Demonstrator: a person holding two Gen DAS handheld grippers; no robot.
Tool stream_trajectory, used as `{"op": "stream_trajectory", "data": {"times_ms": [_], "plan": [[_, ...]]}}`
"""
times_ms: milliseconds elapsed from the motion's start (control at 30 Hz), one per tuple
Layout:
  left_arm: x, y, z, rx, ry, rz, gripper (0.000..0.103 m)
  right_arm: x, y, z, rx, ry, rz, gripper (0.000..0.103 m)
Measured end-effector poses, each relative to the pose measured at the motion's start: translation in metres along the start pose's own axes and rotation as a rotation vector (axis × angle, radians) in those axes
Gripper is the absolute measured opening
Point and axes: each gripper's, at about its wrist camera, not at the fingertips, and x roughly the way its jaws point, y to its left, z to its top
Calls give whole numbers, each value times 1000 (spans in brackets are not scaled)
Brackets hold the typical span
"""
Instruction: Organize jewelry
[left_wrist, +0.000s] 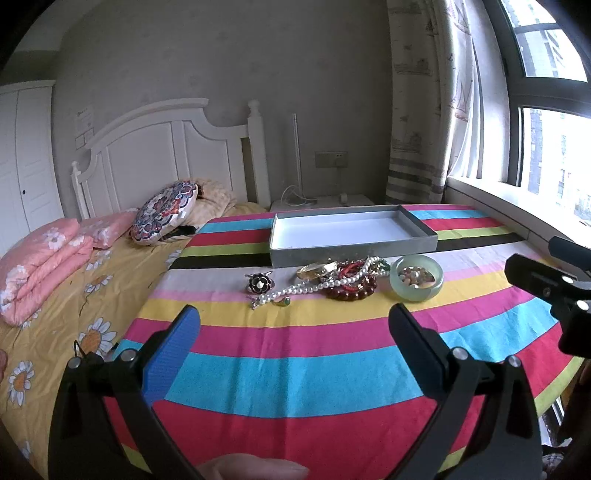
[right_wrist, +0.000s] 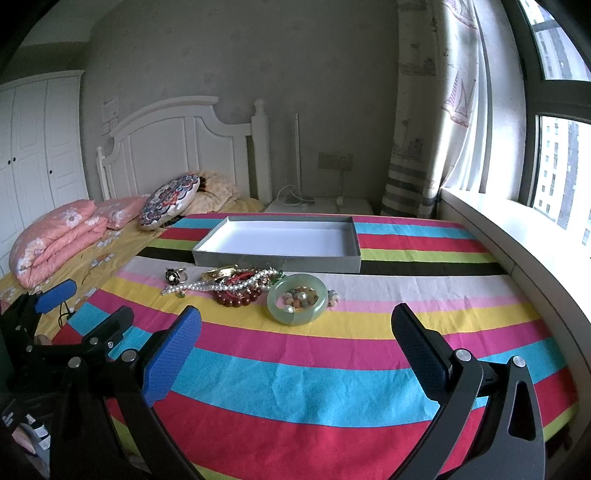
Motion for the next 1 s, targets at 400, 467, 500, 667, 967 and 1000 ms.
{"op": "stream_trajectory", "data": {"times_ms": [400, 467, 500, 667, 967, 1000], "plan": [[-5, 4, -1, -4, -2, 1, 101, 0, 0, 0, 2, 0, 0, 99], [-5, 4, -1, -4, -2, 1, 101, 0, 0, 0, 3, 0, 1, 99], [-5, 4, -1, -4, -2, 1, 101, 0, -1, 0, 2, 0, 1, 99], [-5, 4, -1, -5, -2, 1, 101, 0, -1, 0, 4, 0, 1, 99], [-5, 3, -1, -4, -2, 1, 101, 0, -1, -1, 5, -1, 1, 99], [-5, 4, -1, -3, -3, 1, 101, 0, -1, -1, 5, -2, 1, 99]]}}
